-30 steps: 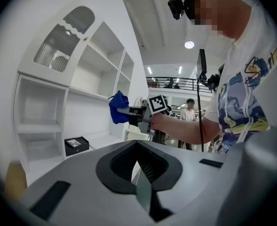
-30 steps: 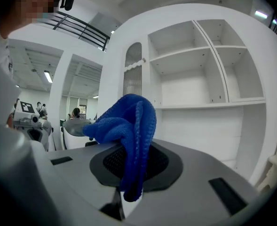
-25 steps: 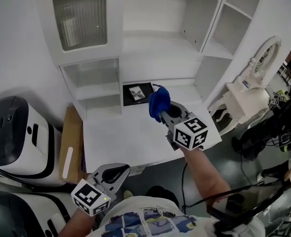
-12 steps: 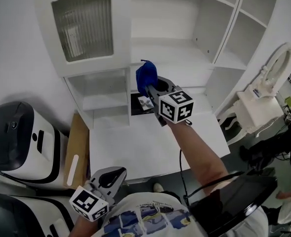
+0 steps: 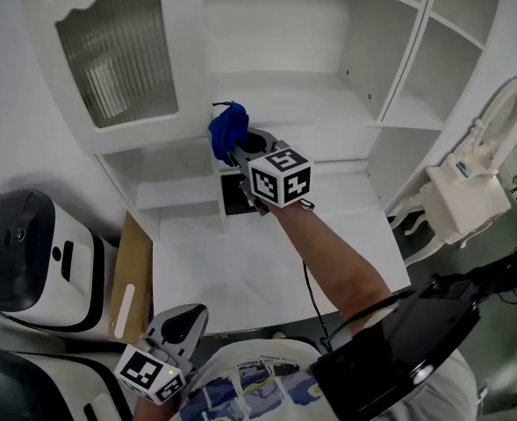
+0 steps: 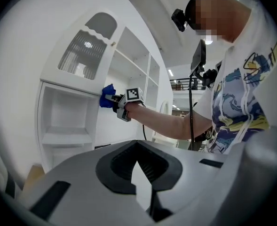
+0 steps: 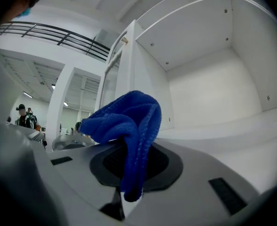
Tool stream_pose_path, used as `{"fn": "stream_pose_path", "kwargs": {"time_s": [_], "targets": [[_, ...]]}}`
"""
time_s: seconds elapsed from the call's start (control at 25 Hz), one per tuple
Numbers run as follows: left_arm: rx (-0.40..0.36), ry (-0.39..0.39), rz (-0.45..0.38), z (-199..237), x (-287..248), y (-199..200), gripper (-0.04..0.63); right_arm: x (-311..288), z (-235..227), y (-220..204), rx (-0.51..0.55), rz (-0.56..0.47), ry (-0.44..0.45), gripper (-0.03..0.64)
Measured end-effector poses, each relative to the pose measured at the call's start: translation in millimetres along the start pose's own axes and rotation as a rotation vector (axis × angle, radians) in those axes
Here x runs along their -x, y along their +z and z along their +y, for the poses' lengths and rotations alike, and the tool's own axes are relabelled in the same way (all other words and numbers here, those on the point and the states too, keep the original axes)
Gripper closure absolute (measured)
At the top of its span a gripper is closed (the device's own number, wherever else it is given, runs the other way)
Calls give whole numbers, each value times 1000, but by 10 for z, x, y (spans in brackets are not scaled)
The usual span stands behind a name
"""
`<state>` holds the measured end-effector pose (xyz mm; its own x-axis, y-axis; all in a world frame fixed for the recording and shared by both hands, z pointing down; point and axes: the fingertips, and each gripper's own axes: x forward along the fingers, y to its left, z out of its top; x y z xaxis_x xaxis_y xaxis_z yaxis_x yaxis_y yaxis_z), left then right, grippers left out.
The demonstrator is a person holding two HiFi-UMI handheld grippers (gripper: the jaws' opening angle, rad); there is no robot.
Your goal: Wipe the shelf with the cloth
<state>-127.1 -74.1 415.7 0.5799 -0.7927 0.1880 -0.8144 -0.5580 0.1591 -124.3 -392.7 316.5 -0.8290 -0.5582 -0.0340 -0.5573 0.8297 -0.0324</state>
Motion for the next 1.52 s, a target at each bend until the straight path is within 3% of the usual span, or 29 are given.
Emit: {"fn": "stream_pose_path", "kwargs": {"time_s": [0.56,1.52], "targets": [[-13,-46,27,-177,-597,81,592,365,-357,-7,18,29,11,549],[-53,-168,59,-623,-1379,141,592,1400,-1504,22,33,28,-132,549]]}}
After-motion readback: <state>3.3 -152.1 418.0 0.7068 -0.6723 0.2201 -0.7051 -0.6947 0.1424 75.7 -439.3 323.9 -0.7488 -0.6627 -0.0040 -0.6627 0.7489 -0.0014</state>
